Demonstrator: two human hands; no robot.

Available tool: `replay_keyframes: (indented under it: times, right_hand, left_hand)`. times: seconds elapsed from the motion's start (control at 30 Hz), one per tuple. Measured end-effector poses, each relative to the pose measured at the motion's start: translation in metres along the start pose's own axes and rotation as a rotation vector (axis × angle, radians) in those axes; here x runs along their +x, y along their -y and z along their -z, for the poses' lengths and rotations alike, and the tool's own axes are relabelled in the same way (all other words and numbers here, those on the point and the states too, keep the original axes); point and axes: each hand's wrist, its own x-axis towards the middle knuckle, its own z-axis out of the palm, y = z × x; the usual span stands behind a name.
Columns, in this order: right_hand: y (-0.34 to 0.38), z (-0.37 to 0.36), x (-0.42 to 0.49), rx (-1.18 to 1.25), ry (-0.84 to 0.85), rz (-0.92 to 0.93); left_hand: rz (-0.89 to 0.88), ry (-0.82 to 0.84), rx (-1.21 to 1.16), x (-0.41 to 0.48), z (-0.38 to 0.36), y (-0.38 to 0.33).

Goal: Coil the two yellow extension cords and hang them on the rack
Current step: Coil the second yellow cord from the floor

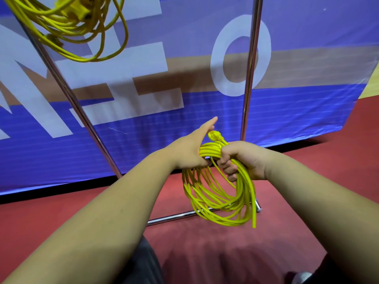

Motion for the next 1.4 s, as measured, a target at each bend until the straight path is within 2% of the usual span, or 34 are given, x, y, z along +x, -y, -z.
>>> replay_keyframes:
  times: [0.07, 0.17, 0.33, 0.43, 0.6, 0.77, 0.87, 1.0, 1.2, 1.3, 1.4]
  right_hand:
    - [0.002, 0.002, -0.001, -0.022, 0.002, -0.027]
    - [0.002, 0.003, -0.002, -0.058, -0.002, -0.046]
    - [0.002, 0.004, -0.002, -0.059, -0.061, 0.043]
    - [0.008, 0.005, -0.005, -0.161, -0.119, 0.17]
    - [0.015, 0.021, -0.017, -0.558, -0.348, 0.304]
    - [0.011, 0.03, -0.015, -0.743, -0.562, 0.378]
    - [0.008, 0.025, -0.012, -0.834, -0.706, 0.445]
    - [0.01, 0.013, -0.013, -0.818, -0.72, 0.547]
    - [0.027, 0.004, -0.027, -0.814, -0.666, 0.584]
    - [0.032, -0.001, -0.035, -0.792, -0.644, 0.601]
    - [0.041, -0.005, -0.044, -0.762, -0.677, 0.642]
  left_hand:
    - [-0.079, -0.029, 0.136, -0.001, 0.004, -0.006]
    - [-0.155, -0.017, 0.22, 0.001, 0.003, -0.011]
    - [-0.094, -0.034, 0.265, 0.006, 0.003, -0.016]
    - [-0.061, -0.079, 0.244, 0.008, 0.009, -0.016]
    - [0.069, -0.221, 0.095, 0.003, 0.026, -0.012]
    - [0.237, -0.35, -0.007, 0.001, 0.036, -0.016]
    - [0.321, -0.347, 0.061, 0.0, 0.034, -0.024]
    - [0.364, -0.313, 0.235, -0.004, 0.039, -0.027]
    - [0.166, -0.224, 0.047, -0.016, 0.051, -0.035]
    - [0.145, -0.299, 0.166, -0.016, 0.055, -0.047]
    - [0.209, -0.367, 0.084, -0.018, 0.067, -0.059]
